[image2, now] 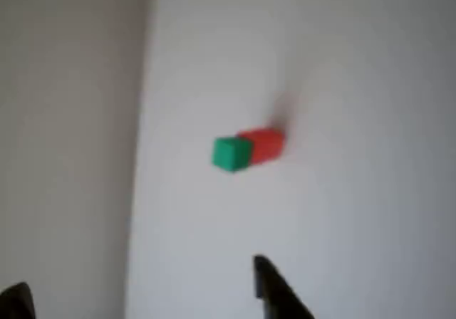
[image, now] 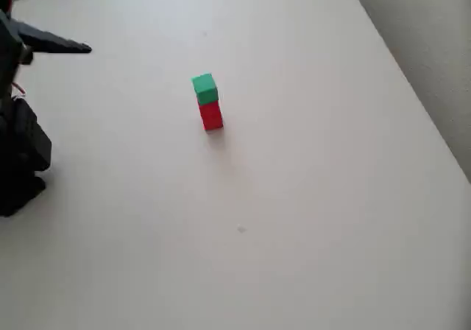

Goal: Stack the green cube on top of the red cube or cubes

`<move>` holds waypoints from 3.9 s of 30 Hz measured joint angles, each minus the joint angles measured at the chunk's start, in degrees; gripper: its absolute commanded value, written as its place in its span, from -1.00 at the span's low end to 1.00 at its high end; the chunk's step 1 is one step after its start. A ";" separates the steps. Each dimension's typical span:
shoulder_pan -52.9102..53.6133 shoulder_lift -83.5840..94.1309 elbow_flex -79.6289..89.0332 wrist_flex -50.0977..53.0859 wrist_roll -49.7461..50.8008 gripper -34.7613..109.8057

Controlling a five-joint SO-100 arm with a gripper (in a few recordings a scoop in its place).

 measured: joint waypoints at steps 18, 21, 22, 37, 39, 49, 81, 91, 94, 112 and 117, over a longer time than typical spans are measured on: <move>4.31 16.96 23.82 -8.96 -2.99 -0.54; 5.19 20.92 30.41 -11.07 -2.29 -0.54; 5.36 23.12 32.52 -11.43 -2.11 -0.54; 7.21 25.84 51.50 -16.35 0.00 -0.54; 7.21 26.28 53.00 -16.35 0.35 -0.54; 7.47 26.19 58.18 -17.49 1.41 -0.54; 6.50 26.10 58.45 -17.58 -0.18 -0.54; 6.50 26.10 58.45 -17.58 -0.18 -0.54; 6.50 26.10 58.45 -17.58 -0.18 -0.54; 6.50 26.10 58.45 -17.58 -0.18 -0.54; 6.50 26.10 58.45 -17.58 -0.18 -0.54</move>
